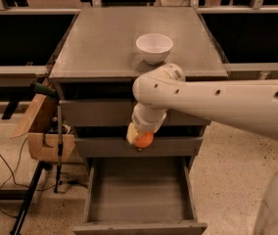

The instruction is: Pick orange from bottom drawer and place on counter

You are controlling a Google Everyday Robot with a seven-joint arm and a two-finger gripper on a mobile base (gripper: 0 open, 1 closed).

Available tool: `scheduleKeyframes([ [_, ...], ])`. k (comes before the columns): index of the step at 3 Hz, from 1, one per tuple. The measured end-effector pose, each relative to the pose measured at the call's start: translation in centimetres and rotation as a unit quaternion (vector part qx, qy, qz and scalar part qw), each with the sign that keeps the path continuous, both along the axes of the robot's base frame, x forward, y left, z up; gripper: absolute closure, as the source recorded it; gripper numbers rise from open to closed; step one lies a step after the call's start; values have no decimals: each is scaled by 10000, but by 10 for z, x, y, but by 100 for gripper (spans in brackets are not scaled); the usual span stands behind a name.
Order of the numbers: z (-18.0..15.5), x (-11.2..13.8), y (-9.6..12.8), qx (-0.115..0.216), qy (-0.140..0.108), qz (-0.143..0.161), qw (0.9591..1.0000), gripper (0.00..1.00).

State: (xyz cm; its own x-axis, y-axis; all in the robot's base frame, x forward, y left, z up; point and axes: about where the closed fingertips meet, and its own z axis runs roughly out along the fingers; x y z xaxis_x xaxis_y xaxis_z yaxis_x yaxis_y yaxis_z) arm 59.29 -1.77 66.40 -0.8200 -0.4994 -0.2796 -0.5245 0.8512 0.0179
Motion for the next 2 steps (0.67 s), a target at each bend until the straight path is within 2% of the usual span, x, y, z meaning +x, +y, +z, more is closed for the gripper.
scheduleKeyframes([
  [1,66,7,-41,-591,-553,-446,9957,100],
  [2,138,24,-80,-1160,-1011,-955,9835,100],
])
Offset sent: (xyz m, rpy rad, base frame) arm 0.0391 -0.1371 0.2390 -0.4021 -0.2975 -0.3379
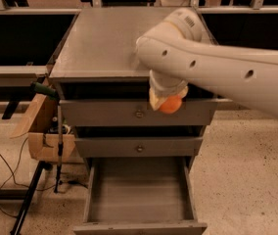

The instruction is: Pick orange from bottom drawer and place on counter

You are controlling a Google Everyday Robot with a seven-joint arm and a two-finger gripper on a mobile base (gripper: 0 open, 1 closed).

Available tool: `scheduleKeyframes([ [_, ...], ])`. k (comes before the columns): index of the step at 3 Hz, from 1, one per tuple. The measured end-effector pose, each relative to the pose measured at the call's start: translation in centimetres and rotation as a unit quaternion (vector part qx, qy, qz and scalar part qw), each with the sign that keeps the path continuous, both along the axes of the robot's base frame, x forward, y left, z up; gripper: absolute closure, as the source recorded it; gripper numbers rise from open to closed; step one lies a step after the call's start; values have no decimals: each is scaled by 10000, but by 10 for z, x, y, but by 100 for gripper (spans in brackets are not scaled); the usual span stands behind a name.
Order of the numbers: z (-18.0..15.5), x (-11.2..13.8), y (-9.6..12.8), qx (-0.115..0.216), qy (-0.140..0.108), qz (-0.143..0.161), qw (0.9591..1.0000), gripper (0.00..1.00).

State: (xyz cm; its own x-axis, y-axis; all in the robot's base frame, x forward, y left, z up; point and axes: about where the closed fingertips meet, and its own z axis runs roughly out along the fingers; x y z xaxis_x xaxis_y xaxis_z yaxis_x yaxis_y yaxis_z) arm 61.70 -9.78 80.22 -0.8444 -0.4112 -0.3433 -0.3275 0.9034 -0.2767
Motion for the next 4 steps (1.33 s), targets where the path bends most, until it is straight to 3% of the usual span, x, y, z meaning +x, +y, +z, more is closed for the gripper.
scheduleKeyframes([
  [1,53,24,-33,-433,-286,-372,9980,100],
  [2,106,76,-81,-559,-671,-864,9924,100],
  [3,130,110,-105,-441,-982,-1156,9874,100],
  [4,132,133,-123,-145,-1161,-1272,9850,81],
])
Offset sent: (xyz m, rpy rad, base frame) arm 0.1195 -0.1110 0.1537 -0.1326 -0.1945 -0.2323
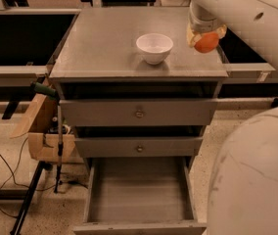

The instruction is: Pick orange from bottom drawer and place on counter

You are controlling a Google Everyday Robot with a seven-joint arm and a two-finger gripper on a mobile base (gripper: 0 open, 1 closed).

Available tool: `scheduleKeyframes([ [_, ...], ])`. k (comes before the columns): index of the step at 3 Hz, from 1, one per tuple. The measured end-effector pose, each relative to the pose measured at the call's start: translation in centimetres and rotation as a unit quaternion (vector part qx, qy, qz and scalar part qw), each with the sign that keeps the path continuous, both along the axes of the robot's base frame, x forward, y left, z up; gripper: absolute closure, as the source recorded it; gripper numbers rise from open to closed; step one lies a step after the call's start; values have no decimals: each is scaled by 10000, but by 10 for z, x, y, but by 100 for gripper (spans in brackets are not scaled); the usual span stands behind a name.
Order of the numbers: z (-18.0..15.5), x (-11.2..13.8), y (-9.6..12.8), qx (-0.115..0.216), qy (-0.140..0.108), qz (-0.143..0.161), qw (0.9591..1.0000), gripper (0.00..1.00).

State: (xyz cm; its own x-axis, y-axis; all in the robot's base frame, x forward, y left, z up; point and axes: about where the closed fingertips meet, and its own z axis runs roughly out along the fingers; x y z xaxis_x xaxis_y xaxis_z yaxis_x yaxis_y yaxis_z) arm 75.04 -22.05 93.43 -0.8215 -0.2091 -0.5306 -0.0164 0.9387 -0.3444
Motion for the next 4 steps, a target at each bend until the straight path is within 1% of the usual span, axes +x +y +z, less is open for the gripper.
scheduleKeyframes([
  [1,-29,22,-10,481,-22,94,9988,51],
  [2,-55,34,-13,809,44,166,9966,27],
  [3,-71,37,-17,1043,49,203,9943,3],
  [4,-65,25,-22,1187,-76,154,9928,0],
])
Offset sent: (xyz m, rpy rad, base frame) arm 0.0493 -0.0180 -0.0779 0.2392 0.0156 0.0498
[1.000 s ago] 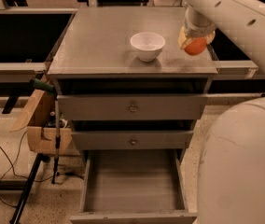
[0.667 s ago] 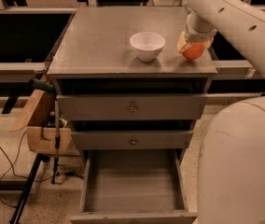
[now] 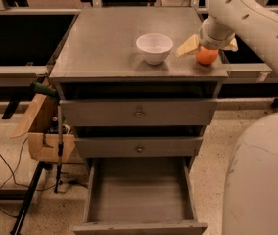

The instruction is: Pick orange from bottom drawer and place on counter

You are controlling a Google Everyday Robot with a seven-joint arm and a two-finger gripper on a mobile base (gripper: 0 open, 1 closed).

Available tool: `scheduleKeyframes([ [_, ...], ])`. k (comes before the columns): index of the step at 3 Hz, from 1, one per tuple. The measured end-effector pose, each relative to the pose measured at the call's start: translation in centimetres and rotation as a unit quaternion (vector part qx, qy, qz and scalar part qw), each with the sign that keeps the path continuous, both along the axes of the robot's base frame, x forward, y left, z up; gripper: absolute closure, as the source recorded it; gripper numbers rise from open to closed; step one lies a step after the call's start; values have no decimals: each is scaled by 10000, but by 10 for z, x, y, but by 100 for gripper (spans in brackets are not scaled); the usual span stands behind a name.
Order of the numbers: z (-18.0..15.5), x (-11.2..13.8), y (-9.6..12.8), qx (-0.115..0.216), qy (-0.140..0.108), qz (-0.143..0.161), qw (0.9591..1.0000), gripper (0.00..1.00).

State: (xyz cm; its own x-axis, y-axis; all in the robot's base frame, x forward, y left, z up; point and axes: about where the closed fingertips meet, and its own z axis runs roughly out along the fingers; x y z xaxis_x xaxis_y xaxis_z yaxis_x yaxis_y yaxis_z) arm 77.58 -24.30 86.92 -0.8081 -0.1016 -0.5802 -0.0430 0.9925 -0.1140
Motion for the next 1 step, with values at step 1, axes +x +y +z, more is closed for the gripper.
scheduleKeyframes([
  [1,0,0,0,0,0,0,10000,0],
])
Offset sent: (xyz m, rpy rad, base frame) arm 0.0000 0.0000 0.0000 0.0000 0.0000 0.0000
